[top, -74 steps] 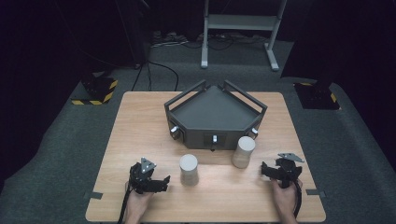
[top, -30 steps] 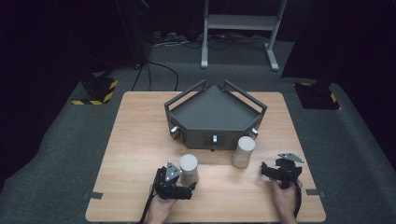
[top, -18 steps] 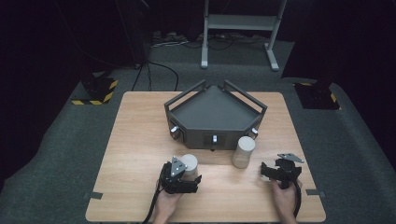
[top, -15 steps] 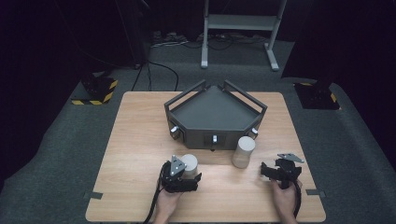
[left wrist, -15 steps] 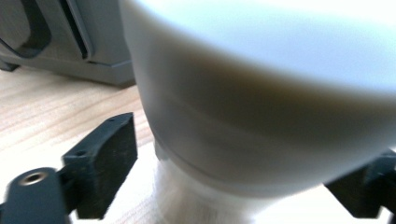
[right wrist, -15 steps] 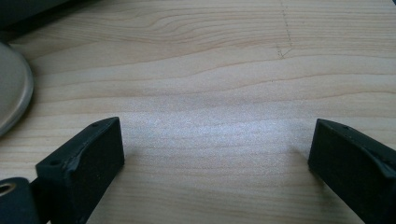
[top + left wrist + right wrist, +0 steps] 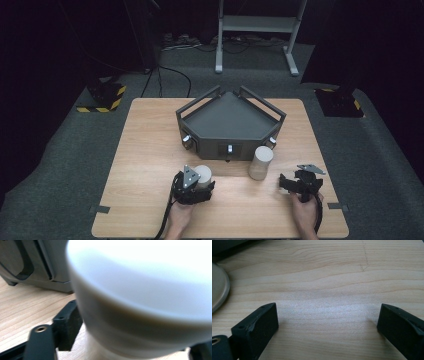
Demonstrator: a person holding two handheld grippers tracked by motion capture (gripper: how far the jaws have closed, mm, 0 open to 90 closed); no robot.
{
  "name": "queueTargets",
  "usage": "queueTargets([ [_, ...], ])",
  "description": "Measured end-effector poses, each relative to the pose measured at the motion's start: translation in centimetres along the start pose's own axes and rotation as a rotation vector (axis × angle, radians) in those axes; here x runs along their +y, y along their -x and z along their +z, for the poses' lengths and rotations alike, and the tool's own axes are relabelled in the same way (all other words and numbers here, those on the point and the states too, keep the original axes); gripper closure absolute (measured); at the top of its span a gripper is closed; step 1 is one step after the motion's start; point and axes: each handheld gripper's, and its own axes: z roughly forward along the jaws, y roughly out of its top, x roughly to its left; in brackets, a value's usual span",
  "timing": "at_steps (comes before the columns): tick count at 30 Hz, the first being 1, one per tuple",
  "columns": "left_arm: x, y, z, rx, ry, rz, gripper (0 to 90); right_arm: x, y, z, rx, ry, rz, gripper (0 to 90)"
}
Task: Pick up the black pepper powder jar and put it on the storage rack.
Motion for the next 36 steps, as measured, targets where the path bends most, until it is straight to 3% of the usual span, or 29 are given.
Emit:
queueTargets([
  [11,-0.2,0.4,-0.2,0.009,0.011,0.027,33.3,0.0,0.0,0.0,0.001,0.000,0.000,3.4],
  [16,0.1,0.4,-0.1,0.004,0.000,0.012,33.6,0.0,0.0,0.0,0.006,0.000,-0.004,3.4],
  [23,1.9,0.3,-0.5,-0.028,-0.032,0.005,33.7,0.0,0.0,0.0,0.006,0.000,-0.004,3.4],
  [36,5.1,0.9,-0.3,-0.052,-0.068,-0.006,33.7,0.0,0.0,0.0,0.006,0.000,-0.004,3.4],
])
